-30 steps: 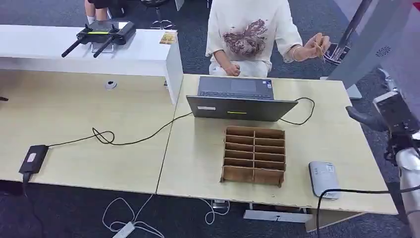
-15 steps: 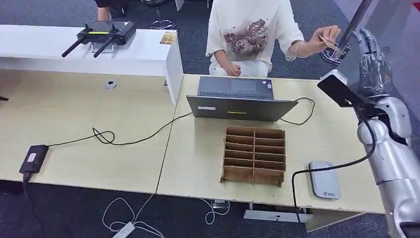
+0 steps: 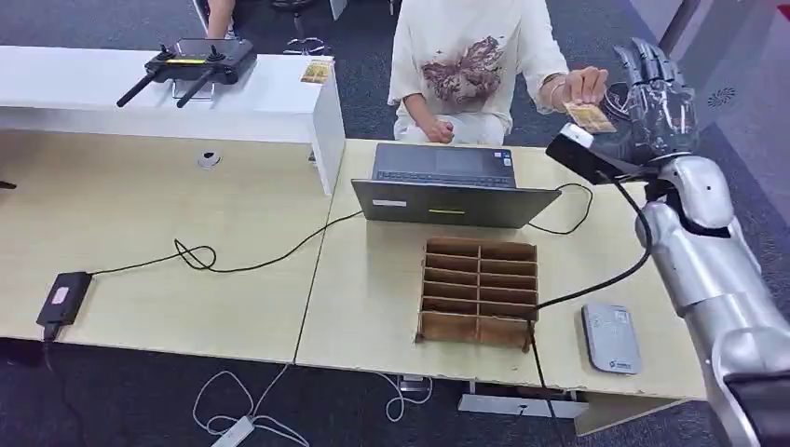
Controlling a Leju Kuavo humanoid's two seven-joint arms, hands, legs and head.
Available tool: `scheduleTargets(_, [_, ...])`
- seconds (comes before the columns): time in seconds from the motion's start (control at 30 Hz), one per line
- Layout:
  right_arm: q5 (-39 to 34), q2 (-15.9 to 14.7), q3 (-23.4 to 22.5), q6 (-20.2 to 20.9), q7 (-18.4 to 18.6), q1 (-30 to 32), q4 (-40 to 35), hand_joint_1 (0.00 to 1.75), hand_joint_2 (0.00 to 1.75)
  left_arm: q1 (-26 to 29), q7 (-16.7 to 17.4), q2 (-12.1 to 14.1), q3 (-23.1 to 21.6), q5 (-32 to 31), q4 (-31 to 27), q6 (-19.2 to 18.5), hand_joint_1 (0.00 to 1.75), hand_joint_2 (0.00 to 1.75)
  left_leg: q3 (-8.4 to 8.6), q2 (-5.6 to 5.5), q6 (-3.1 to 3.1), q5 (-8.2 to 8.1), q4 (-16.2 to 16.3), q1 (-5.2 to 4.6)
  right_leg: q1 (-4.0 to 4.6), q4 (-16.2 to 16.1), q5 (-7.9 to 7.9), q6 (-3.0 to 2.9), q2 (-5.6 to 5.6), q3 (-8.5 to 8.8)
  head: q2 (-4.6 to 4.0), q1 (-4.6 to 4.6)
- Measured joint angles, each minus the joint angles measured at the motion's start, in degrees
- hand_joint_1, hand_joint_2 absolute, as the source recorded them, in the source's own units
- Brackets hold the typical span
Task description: Pass the card to the sensor for recognition and then transmit it.
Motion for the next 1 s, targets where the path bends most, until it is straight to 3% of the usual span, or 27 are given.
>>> scheduleTargets(0.2, [0.8,-0.1,0.3,-1.0,0.6,-0.4,2.1,0.03,1.75,0.0,-0.2,0.0,0.0,-0.6,0.0,0.0,0.00,1.75,0.02,0.02,0.00,0.00,0.0,0.00,0.00,0.0,0.00,0.00,0.04,0.00,0.00,0.00])
scheduleTargets(0.23, [0.8,-0.2,0.3,-1.0,0.7,-0.4,2.3,0.26,1.75,0.0,-0.2,0.0,0.0,-0.6,0.0,0.0,0.00,1.75,0.02,0.02,0.00,0.00,0.0,0.00,0.00,0.0,0.00,0.00,0.04,0.00,0.00,0.00])
scheduleTargets(0.27, [0.8,-0.2,0.3,-1.0,0.7,-0.4,2.5,0.35,1.75,0.0,-0.2,0.1,0.0,-0.6,0.0,0.0,0.00,1.75,0.02,0.02,0.00,0.00,0.0,0.00,0.00,0.0,0.01,0.01,0.04,0.00,0.00,0.00])
scheduleTargets(0.3, [0.8,-0.3,0.3,-1.0,0.7,-0.4,2.7,1.43,1.75,0.0,-0.2,0.1,0.0,-0.6,0.0,-0.1,0.00,1.75,0.02,0.02,0.00,0.00,0.0,0.00,0.00,0.0,0.01,0.01,0.04,0.00,0.00,0.00])
scheduleTargets(0.33, [0.8,-0.3,0.3,-1.0,0.7,-0.4,2.8,1.55,1.75,0.0,-0.2,0.1,0.0,-0.6,0.0,-0.1,0.00,1.75,0.02,0.02,0.00,0.00,0.0,0.00,0.00,0.0,0.01,0.01,0.04,0.00,0.00,0.00])
scheduleTargets(0.37, [0.8,-0.4,0.3,-1.0,0.7,-0.4,2.9,1.55,1.75,0.0,-0.2,0.1,0.0,-0.7,0.0,-0.1,0.00,1.75,0.02,0.02,0.00,0.00,0.0,0.00,0.00,0.0,0.01,0.01,0.04,0.00,0.00,0.00])
scheduleTargets(0.4, [0.7,-0.4,0.3,-0.9,0.5,-0.4,3.0,1.73,1.75,0.0,-0.2,0.1,0.0,-0.7,0.0,-0.1,0.00,1.75,0.02,0.02,0.00,0.01,0.0,0.00,0.00,0.0,0.01,0.01,0.04,0.00,0.00,0.00])
scheduleTargets(1.0, [-2.0,-0.7,0.2,-1.2,-3.1,-1.8,4.9,1.75,1.75,0.0,-0.2,0.1,0.3,-1.0,0.0,-0.1,0.00,1.75,0.02,0.03,0.00,0.02,0.0,0.00,0.00,0.0,0.01,0.02,0.05,-0.01,0.00,0.00])
